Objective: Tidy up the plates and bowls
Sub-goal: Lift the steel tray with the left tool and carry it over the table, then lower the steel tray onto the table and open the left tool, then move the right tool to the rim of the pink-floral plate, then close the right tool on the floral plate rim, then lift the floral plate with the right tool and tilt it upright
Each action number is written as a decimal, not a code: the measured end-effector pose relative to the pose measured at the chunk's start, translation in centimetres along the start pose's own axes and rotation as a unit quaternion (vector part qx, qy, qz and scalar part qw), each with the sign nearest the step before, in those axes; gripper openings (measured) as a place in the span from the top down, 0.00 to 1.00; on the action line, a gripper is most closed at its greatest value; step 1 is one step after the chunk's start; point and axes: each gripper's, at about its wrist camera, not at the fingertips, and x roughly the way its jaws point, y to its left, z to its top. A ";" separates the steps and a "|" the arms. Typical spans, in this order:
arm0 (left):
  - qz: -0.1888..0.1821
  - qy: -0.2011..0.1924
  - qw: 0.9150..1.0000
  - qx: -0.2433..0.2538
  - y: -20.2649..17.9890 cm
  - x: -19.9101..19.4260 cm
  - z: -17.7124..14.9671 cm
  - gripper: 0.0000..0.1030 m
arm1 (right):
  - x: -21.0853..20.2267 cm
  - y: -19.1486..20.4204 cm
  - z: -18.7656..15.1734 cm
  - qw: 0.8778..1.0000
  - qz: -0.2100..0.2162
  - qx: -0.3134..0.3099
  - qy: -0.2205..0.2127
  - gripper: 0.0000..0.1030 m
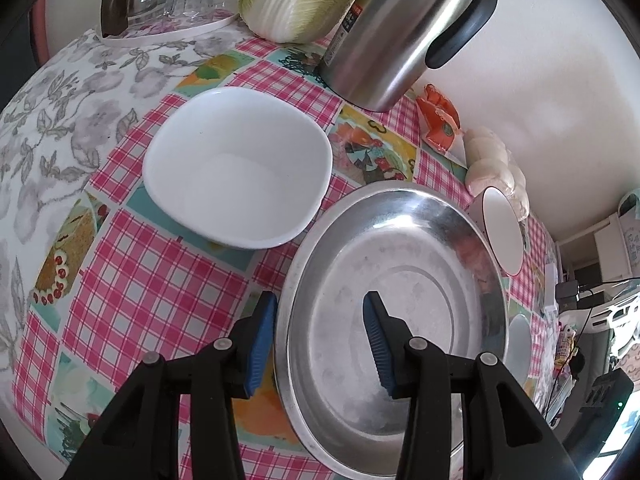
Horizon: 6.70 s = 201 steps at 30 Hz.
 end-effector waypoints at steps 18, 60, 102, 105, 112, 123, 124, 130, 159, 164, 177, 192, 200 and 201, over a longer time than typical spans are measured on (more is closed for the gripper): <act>0.036 -0.012 0.999 0.016 -0.5 -1.4 -0.2 0.48 | -0.9 0.6 0.0 1.000 -0.013 -0.018 -0.007 0.85; 0.109 -0.068 0.980 0.150 -8.1 -4.1 -5.7 0.04 | -6.4 -0.4 -1.6 0.992 -0.068 -0.039 -0.096 0.00; 0.052 0.083 0.982 0.164 -10.8 0.2 -15.6 0.23 | -4.4 -9.7 -6.5 0.994 -0.046 0.094 0.015 0.47; 0.052 0.095 0.981 0.163 -11.0 1.1 -15.8 0.33 | -3.9 -9.8 -6.4 0.995 -0.038 0.093 0.018 0.61; 0.048 0.121 0.982 0.139 -10.6 3.0 -15.8 0.49 | -2.5 -11.2 -6.1 0.993 -0.018 0.115 0.027 0.76; 0.036 0.132 0.984 0.117 -10.3 4.7 -15.7 0.66 | -1.9 -13.8 -6.7 0.989 0.033 0.140 0.045 0.85; 0.035 0.131 0.984 0.116 -10.1 4.7 -15.7 0.66 | -1.8 -13.9 -6.7 0.988 0.038 0.142 0.047 0.85; 0.031 0.124 0.985 0.114 -9.3 4.5 -15.3 0.68 | -1.8 -14.3 -7.0 0.987 0.053 0.141 0.047 0.85; -0.031 0.109 0.980 0.163 -11.4 3.7 -16.3 0.85 | -6.8 -17.3 -8.4 0.989 0.021 0.145 0.020 0.90; -0.043 0.106 0.979 0.169 -12.0 2.8 -16.2 0.85 | -8.1 -17.2 -8.5 0.989 0.020 0.146 0.009 0.90; -0.064 0.080 0.975 0.198 -13.4 0.1 -16.6 0.85 | -10.6 -16.6 -8.6 0.989 0.025 0.145 -0.030 0.90; -0.098 -0.031 0.975 0.199 -15.3 -6.6 -11.9 0.85 | -15.2 -12.1 -5.3 0.989 0.048 0.098 -0.101 0.89; -0.117 -0.111 0.970 0.181 -16.3 -11.1 -7.0 0.85 | -17.4 -8.2 -0.4 0.985 0.075 0.068 -0.142 0.89; -0.117 -0.117 0.970 0.177 -16.3 -11.3 -6.4 0.85 | -17.5 -7.8 0.1 0.984 0.080 0.065 -0.146 0.90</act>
